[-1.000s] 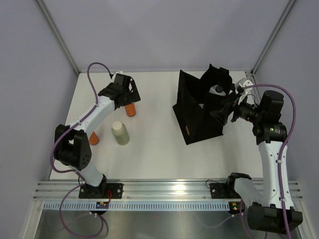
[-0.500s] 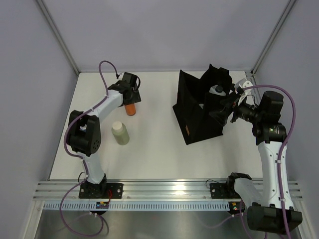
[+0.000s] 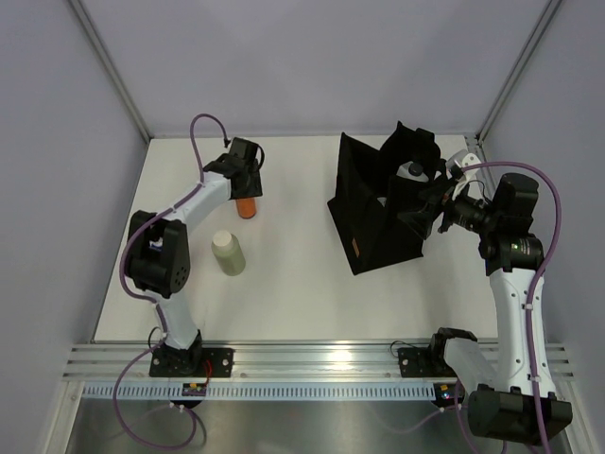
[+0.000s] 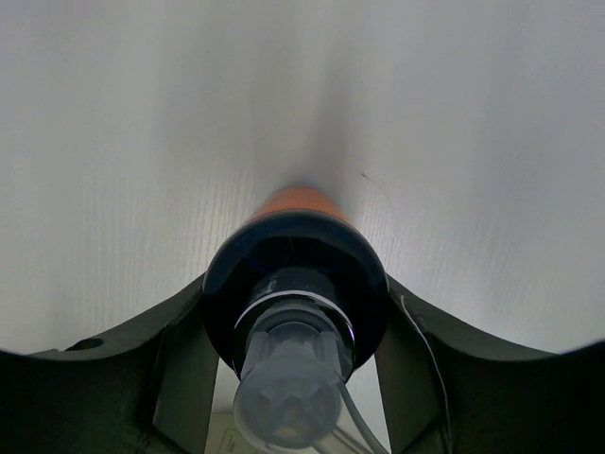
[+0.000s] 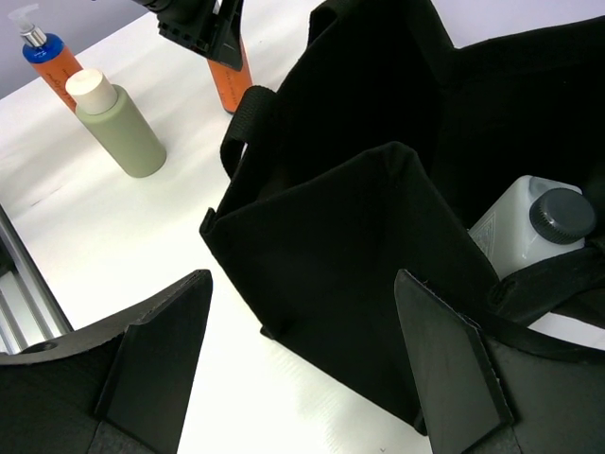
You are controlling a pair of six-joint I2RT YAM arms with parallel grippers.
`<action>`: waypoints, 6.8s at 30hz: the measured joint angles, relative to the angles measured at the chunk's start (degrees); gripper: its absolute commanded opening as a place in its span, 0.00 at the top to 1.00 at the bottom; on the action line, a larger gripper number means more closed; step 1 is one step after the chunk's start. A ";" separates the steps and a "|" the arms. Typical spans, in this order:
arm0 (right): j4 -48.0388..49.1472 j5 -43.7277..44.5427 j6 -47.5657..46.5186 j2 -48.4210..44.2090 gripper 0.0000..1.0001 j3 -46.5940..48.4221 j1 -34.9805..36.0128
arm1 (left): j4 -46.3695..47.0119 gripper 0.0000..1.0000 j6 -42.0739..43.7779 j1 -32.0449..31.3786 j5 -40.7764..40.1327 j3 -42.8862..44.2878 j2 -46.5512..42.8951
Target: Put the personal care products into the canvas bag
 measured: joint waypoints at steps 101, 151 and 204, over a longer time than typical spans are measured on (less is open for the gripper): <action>3.19 -5.88 1.49 -3.74 0.11 -0.85 -10.27 | 6.54 0.01 29.81 -30.71 22.97 28.17 -8.15; 13.38 53.99 13.68 73.59 0.01 43.98 71.54 | 0.28 0.01 14.36 -30.45 0.17 -22.08 -77.00; -10.67 26.10 1.01 37.27 1.00 51.43 45.20 | -0.04 0.01 11.85 -30.45 -0.63 -24.00 -79.17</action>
